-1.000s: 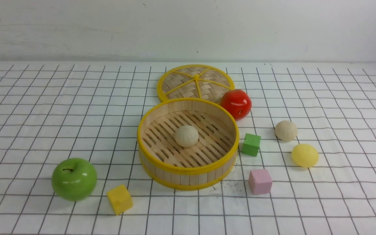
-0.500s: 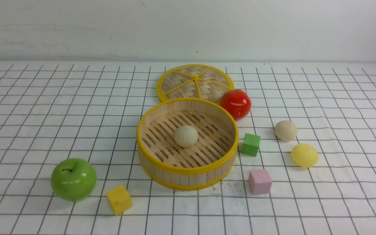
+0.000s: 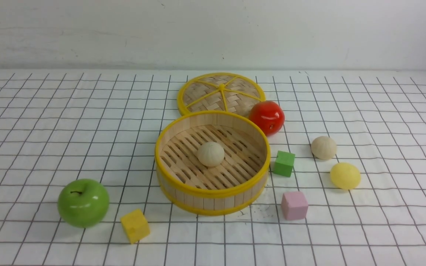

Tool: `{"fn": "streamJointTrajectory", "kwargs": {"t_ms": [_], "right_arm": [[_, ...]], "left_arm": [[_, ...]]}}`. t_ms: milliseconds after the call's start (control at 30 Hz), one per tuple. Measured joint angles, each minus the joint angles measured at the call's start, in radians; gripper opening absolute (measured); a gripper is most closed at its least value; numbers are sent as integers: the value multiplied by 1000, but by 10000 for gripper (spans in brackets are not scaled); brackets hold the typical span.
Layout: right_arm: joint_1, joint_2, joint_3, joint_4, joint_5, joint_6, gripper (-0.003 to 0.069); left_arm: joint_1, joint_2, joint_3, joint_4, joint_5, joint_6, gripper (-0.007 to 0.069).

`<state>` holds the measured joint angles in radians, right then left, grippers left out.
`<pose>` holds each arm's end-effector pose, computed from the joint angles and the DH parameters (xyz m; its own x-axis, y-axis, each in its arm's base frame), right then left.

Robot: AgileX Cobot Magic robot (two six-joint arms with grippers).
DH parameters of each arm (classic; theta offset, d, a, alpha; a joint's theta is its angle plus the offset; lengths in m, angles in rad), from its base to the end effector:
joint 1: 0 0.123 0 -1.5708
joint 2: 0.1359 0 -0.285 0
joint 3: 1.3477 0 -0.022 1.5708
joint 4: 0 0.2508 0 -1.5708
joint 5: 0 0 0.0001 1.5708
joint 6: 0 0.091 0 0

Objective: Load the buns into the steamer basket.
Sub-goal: Use the right arm to grab a steamed stuffed bun

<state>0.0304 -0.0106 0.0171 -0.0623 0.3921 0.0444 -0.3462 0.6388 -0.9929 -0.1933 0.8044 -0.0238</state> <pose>0.0521 -0.0006 0.1729 -0.3055 -0.0225 -0.9519 -0.0118 0.9997 -0.0198 0.0881 -0.0452 0.4181 -0.3942 -0.0242 -0.9187 0.4009 0.8950 -0.1956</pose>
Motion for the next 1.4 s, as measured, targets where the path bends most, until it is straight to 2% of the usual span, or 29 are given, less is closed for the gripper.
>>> {"fn": "streamJointTrajectory", "kwargs": {"t_ms": [200, 400, 467, 567, 833, 967, 1033, 1067, 1133, 1233, 1400], "right_arm": [[0, 0, 0, 0, 0, 0, 241], [0, 0, 0, 0, 0, 0, 241], [0, 0, 0, 0, 0, 0, 241], [0, 0, 0, -1, 0, 0, 241], [0, 0, 0, -1, 0, 0, 241], [0, 0, 0, -1, 0, 0, 241], [0, 0, 0, -1, 0, 0, 241], [0, 0, 0, -1, 0, 0, 241], [0, 0, 0, -1, 0, 0, 241], [0, 0, 0, -1, 0, 0, 241], [0, 0, 0, -1, 0, 0, 241]], "left_arm": [[0, -37, 75, 80, -62, -25, -13], [0, -232, 356, 379, -275, -264, -11], [0, -308, 463, 455, -326, -330, -8], [0, -405, 592, 506, -359, -385, -5], [11, -611, 833, 510, -375, -408, 1], [91, -649, 887, 472, -377, -408, 4], [182, -649, 911, 445, -377, -382, 8], [182, -649, 911, 444, -377, -378, 8], [245, -649, 936, 425, -389, -346, 10], [294, -649, 989, 398, -410, -325, 13], [307, -649, 1021, 356, -411, -321, 17]]}}
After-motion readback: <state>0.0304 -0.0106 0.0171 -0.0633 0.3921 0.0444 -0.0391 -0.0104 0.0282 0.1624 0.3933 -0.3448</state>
